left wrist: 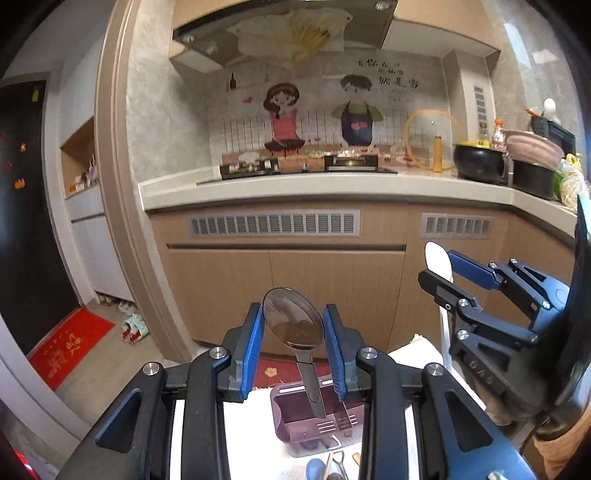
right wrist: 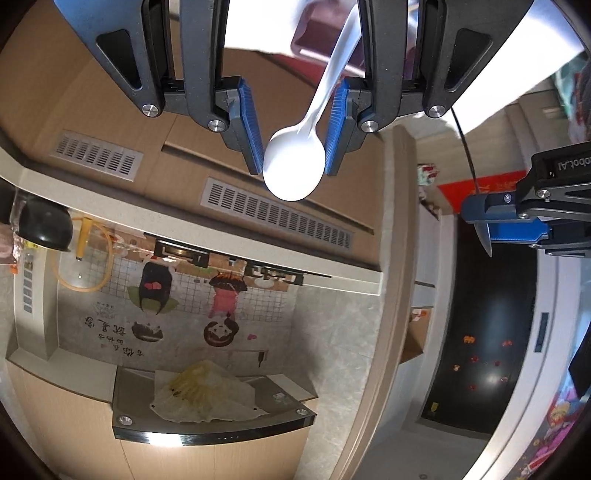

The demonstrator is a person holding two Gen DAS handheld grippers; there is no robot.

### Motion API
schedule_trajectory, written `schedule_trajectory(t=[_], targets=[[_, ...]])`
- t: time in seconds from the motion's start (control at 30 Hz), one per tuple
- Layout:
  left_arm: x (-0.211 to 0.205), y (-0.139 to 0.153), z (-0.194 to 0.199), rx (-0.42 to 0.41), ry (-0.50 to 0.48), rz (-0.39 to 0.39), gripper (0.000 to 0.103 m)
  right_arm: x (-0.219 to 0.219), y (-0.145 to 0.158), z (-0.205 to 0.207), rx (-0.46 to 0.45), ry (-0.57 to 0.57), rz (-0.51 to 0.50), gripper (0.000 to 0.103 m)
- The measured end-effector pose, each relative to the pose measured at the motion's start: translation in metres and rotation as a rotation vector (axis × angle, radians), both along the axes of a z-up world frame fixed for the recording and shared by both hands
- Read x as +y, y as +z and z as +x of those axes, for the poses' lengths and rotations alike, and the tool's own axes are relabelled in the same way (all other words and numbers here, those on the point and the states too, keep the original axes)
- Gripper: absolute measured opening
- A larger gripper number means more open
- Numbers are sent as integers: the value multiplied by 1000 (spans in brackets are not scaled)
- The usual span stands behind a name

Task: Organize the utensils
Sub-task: 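Carry both spoons over the purple caddy and open both grippers to drop them in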

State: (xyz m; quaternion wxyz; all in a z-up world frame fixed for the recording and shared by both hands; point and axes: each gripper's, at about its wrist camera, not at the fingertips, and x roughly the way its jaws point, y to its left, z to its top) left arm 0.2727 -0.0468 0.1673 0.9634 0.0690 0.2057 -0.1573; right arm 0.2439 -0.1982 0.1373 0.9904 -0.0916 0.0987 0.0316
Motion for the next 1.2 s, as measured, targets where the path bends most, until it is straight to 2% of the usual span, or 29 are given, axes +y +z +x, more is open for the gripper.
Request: schedule_trajectory(t=[0.17,0.4,0.43,0.5,0.57,0.63,0.7,0.77,0.8,0.87,1.0,1.2], targets=[[-5,-39,38,78,-5,-4,29,8,-45,44,27,-46,-45,35],[-8,-104,71,250,-17,-11,30,15,-112,78,115,-64,-104,35],[-7,-112,73,277,-26,-18,32,14,-121,80,142,-59,-100,35],[-5,-126,76,321,-32,-35,45,9,-135,85,217,-23,-66,37],[-1,-136,74,343,-34,-44,51,5,-144,87,277,4,-34,47],[4,-139,68,352,-20,-51,53,1,-148,82,300,13,-13,57],[13,-137,60,354,-11,-70,63,-2,-148,72,309,15,1,57],[23,-134,47,346,9,-80,69,-10,-143,58,332,23,44,58],[28,-133,40,346,21,-81,69,-14,-141,51,341,27,65,59],[36,-135,29,362,44,-85,69,-22,-137,32,376,34,114,68],[46,-147,-2,408,42,-76,69,-27,-141,-1,454,12,140,69],[49,-188,-46,521,-6,-19,70,-27,-166,-39,581,-13,139,69]])
